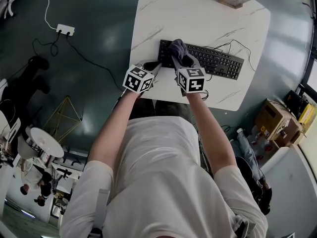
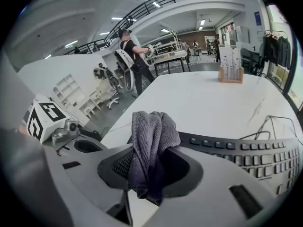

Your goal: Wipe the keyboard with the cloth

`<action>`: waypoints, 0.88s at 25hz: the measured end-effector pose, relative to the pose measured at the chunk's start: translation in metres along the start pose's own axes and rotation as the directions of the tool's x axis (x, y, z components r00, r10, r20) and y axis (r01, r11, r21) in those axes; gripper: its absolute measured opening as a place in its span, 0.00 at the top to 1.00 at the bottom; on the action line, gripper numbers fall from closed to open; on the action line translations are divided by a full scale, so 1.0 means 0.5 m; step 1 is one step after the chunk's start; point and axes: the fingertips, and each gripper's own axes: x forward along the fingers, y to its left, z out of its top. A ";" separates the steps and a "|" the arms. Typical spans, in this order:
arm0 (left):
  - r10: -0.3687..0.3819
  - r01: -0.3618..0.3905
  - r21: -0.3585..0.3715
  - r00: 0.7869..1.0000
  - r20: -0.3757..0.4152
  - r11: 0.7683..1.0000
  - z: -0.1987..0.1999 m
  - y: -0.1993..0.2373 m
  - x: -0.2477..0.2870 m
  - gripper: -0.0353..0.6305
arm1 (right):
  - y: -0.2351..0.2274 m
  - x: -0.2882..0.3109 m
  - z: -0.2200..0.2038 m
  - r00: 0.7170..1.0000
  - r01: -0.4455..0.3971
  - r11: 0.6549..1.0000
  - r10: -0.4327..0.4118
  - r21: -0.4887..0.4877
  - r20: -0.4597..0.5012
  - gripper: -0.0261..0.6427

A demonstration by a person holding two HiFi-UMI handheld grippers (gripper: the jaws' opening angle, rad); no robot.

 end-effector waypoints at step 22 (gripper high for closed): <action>-0.036 0.040 0.048 0.996 -0.080 0.998 -0.008 0.007 -0.003 0.94 | 0.006 0.030 0.055 0.973 -0.219 0.975 0.221 0.030 -0.073 0.73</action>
